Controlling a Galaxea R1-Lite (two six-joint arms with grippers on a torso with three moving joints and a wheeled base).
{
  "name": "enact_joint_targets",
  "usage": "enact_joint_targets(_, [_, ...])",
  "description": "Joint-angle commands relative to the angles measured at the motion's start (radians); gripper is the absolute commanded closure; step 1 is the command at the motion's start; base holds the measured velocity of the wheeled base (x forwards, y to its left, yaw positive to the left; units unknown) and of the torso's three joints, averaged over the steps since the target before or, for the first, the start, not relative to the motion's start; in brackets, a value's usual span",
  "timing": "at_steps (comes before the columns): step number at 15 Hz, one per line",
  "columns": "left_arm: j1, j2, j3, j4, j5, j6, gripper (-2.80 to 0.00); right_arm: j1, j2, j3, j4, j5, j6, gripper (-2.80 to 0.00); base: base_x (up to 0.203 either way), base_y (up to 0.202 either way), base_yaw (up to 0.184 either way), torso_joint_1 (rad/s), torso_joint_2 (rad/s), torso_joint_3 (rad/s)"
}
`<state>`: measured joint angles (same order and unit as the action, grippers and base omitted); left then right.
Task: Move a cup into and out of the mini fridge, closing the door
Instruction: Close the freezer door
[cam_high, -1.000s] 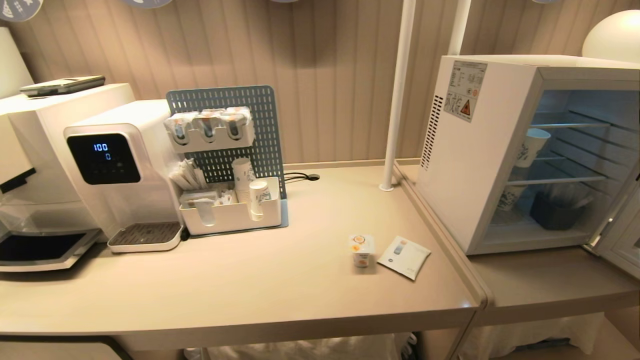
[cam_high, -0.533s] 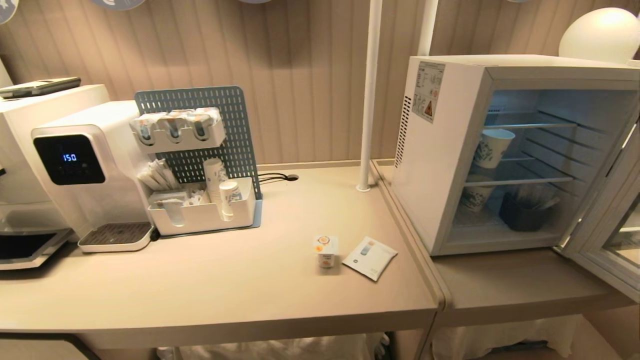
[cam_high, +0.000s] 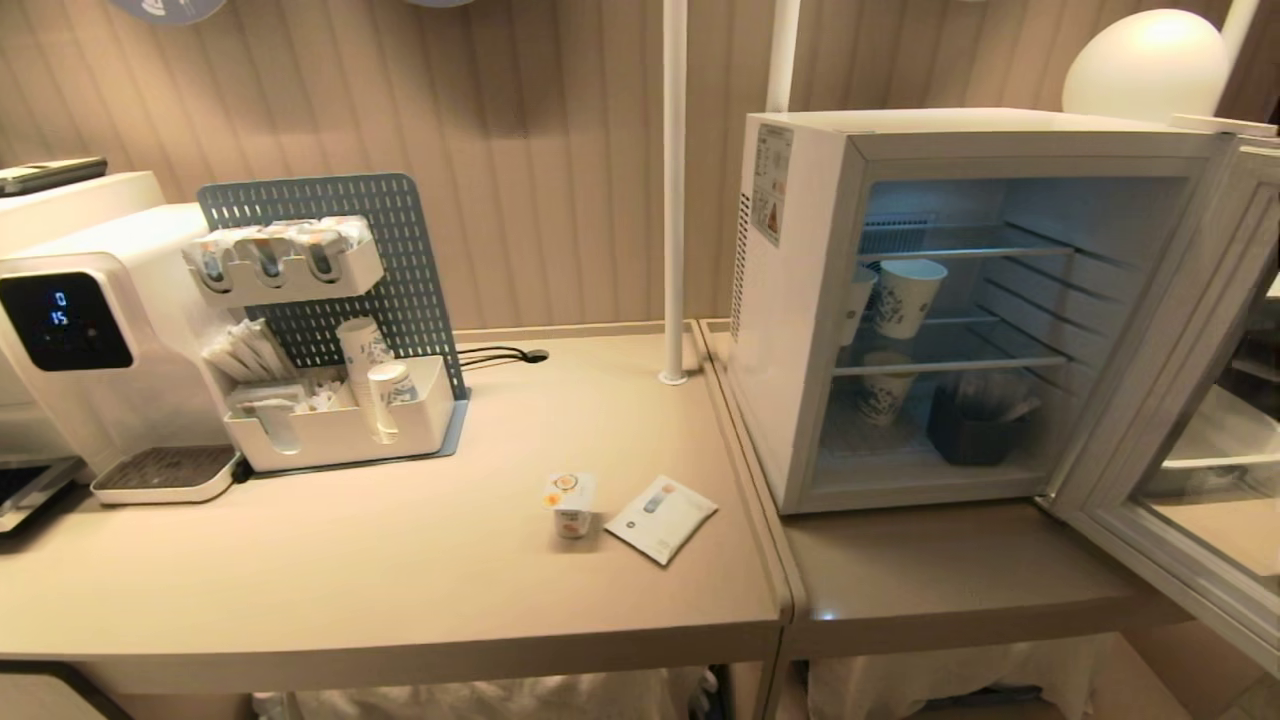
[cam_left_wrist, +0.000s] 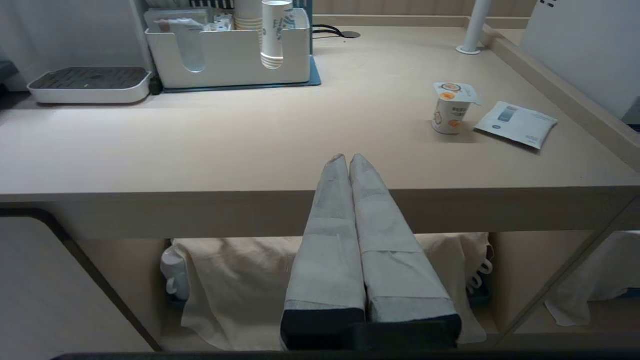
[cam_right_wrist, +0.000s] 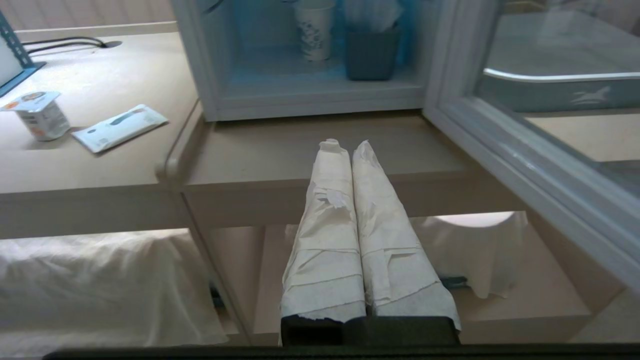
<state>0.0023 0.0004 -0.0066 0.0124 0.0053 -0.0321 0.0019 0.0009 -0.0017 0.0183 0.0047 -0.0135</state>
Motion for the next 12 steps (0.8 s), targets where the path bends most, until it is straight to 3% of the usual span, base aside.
enact_joint_targets(1, [0.001,0.0,0.0,-0.001,-0.001,-0.001,0.0,0.001,0.002,0.0,0.002,0.001,0.0,0.0,0.0,-0.194,-0.001,0.002,0.0,0.002])
enact_joint_targets(5, [0.001,0.0,0.0,-0.001,-0.001,0.0,0.0,0.0,0.002,-0.001,0.002,0.001,0.0,0.0,-0.01,-0.147,0.013,0.003,0.0,0.002])
enact_joint_targets(8, [0.001,0.0,0.0,0.0,0.001,-0.001,0.0,0.0,0.002,-0.001,0.002,0.001,0.0,0.0,-0.022,-0.001,-0.003,0.008,0.01,-0.002])
enact_joint_targets(12, [0.001,0.0,-0.001,0.0,-0.001,-0.001,0.0,0.001,0.002,-0.001,0.002,0.0,0.0,0.0,-0.18,0.0,0.0,0.004,0.0,0.0])
